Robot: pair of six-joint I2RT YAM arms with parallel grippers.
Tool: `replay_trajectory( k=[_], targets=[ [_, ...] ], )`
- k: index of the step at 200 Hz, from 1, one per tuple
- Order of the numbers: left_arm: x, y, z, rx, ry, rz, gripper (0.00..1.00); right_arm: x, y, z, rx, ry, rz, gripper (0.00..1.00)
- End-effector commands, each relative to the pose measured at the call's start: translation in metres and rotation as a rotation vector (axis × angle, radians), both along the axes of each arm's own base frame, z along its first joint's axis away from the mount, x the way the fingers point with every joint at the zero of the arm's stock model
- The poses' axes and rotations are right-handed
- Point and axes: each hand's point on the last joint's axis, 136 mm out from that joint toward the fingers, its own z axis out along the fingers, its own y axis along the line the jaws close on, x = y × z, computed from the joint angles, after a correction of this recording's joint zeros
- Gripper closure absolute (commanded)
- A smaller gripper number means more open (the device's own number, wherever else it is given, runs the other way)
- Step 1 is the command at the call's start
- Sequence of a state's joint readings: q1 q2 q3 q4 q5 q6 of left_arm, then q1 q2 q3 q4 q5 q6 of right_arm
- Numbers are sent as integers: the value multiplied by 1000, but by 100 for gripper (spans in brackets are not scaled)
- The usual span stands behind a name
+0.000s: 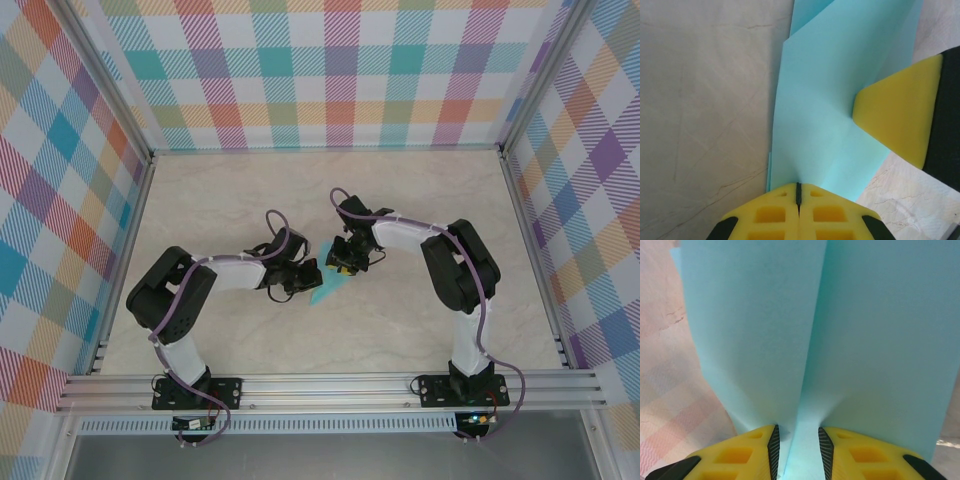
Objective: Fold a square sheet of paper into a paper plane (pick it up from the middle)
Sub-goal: Fourth fold the wing at the center of the table.
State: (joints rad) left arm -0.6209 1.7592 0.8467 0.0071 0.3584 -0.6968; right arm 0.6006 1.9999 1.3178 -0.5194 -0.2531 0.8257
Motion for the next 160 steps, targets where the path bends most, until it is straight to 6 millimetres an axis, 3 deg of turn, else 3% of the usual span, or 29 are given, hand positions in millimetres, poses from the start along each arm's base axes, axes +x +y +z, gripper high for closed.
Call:
replay_trajectory(
  k=[1,35,54,111,160],
  targets=[
    [-33,21,-37,126,142,-38,100,0,-18,13,-79,-21,3,69],
    [-37,24,-39,137,157,-46,100,11,0,64,54,-157,53,68],
    [-38,25,-40,143,158,-48,100,8,7,76,118,-197,99,69],
    [-38,25,-39,148,159,-55,100,-8,23,56,233,-201,195,96],
    [-39,26,-40,150,160,-57,100,-12,32,28,235,-153,220,100]
  ],
)
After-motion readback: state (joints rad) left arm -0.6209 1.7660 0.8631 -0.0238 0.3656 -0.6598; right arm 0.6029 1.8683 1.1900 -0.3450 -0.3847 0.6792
